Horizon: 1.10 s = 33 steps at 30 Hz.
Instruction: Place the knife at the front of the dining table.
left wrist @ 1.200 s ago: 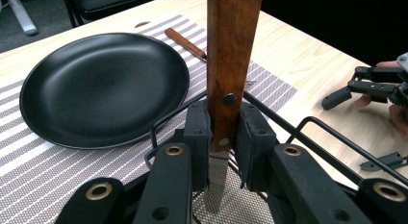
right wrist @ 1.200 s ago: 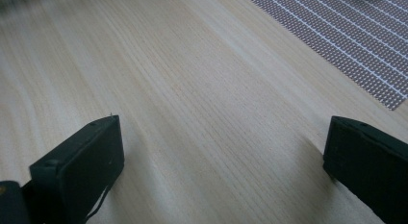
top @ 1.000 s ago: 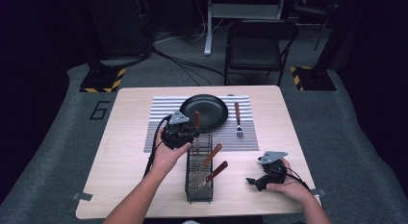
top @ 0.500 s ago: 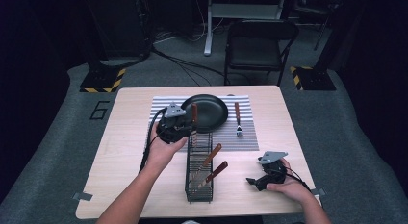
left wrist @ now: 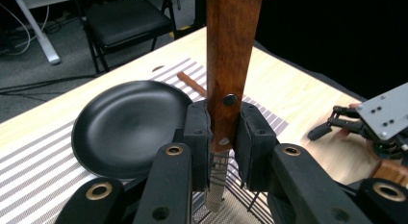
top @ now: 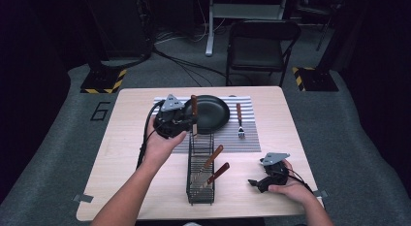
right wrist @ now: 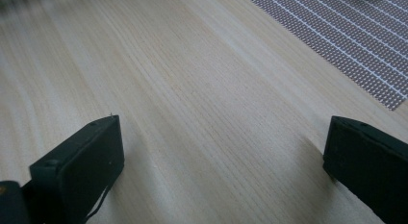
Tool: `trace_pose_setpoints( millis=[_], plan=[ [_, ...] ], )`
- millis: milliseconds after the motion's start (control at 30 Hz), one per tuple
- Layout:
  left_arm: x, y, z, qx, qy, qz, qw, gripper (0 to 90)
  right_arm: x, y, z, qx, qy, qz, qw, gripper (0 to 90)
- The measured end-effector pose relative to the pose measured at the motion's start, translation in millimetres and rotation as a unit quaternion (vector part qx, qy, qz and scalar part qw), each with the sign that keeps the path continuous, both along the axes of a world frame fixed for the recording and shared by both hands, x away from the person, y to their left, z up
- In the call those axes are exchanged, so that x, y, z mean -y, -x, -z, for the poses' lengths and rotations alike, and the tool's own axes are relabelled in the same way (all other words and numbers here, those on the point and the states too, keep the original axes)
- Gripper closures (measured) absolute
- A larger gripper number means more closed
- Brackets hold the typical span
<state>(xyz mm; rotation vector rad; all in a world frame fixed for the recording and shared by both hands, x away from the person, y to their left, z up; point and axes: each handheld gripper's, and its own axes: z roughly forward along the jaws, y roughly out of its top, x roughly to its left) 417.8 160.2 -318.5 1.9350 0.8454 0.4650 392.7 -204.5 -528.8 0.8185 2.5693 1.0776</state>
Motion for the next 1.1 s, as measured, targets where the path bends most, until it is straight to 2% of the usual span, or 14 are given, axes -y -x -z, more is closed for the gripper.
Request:
trace_pose_setpoints(
  millis=[267, 433, 800, 1100],
  plan=[
    [-5.2, 1.9, -12.8, 0.011, -0.004, -0.006, 0.9999, 76.6, 0.1, 0.0, 0.0, 0.0, 0.0, 0.0, 1.0, 0.0],
    [-13.3, 2.3, -18.1, 0.016, 0.001, -0.015, 0.9998, 76.6, 0.1, 0.0, -0.1, 0.0, 0.001, 0.0, 1.0, 0.0],
    [-26.3, 2.4, -18.6, 0.019, 0.003, -0.032, 0.9993, 76.6, 0.1, 0.0, 0.0, 0.0, 0.0, 0.0, 1.0, 0.0],
    [-39.1, -0.8, -10.6, 0.012, 0.007, -0.054, 0.9985, 76.6, 0.1, 0.1, -0.1, 0.0, 0.002, 0.001, 1.0, 0.0]
  ],
)
